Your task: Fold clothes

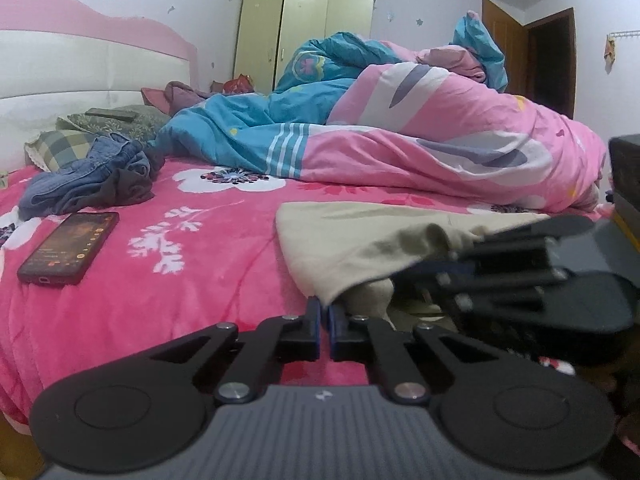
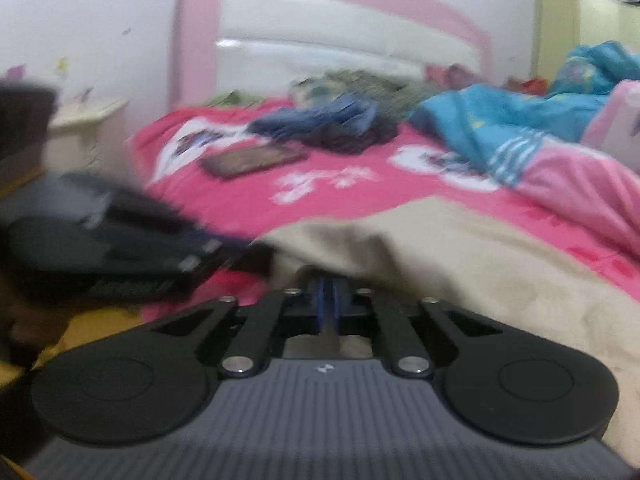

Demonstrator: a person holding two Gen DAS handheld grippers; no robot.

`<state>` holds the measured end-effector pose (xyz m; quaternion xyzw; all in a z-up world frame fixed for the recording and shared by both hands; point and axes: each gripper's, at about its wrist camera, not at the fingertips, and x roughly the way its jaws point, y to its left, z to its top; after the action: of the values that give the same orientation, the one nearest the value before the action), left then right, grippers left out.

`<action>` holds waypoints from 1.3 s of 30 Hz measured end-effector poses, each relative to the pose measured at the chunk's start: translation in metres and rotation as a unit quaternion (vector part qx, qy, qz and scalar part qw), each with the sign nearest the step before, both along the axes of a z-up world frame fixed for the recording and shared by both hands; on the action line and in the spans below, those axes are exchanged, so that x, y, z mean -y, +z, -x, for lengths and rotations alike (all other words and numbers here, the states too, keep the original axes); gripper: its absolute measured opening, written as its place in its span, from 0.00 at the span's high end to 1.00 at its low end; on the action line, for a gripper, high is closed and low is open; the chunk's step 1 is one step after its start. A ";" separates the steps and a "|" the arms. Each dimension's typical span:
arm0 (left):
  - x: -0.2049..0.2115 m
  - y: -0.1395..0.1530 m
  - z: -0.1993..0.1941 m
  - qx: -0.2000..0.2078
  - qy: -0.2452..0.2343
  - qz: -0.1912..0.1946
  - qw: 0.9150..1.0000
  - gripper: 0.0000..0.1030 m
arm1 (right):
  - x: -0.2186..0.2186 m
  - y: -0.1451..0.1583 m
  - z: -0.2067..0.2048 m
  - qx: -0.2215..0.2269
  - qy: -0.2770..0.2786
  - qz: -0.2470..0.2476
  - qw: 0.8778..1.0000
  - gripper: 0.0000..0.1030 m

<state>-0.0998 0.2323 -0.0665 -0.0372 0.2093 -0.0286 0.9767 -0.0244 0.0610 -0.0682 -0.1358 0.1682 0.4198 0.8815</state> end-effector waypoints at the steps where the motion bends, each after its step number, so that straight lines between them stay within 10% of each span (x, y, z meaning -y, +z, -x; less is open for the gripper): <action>1: 0.000 0.001 0.001 0.002 -0.001 0.003 1.000 0.96 | -0.002 0.000 -0.001 0.006 -0.005 -0.001 1.000 0.99; 12: -0.005 0.000 0.000 0.001 0.002 0.019 1.000 0.96 | 0.010 0.004 0.013 0.032 0.015 0.004 0.999 0.96; 14: -0.006 -0.001 0.000 0.002 0.002 0.024 1.000 0.96 | 0.022 0.007 0.020 0.029 0.039 -0.011 0.999 0.65; 16: -0.007 -0.001 0.001 0.002 0.004 0.029 1.000 0.96 | 0.021 0.004 0.027 0.040 0.052 -0.006 0.998 0.54; 18: -0.006 -0.001 0.001 0.003 0.004 0.030 1.000 0.96 | 0.010 -0.002 0.028 0.050 0.054 0.021 0.997 0.60; 20: -0.005 0.000 0.001 0.004 0.004 0.028 1.000 0.96 | -0.001 -0.010 0.019 0.039 0.047 0.033 0.998 0.95; 36: -0.001 -0.013 -0.001 -0.015 -0.010 -0.013 1.000 0.96 | -0.023 -0.016 0.001 0.064 -0.012 0.048 0.997 0.97; 39: 0.001 -0.012 0.001 -0.012 -0.013 -0.026 0.999 0.96 | -0.004 -0.010 0.018 0.077 -0.010 0.048 0.996 0.84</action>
<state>-0.1012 0.2314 -0.0785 -0.0091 0.2225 -0.0354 0.9743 -0.0427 0.0645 -0.0779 -0.2085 0.1213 0.3908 0.8883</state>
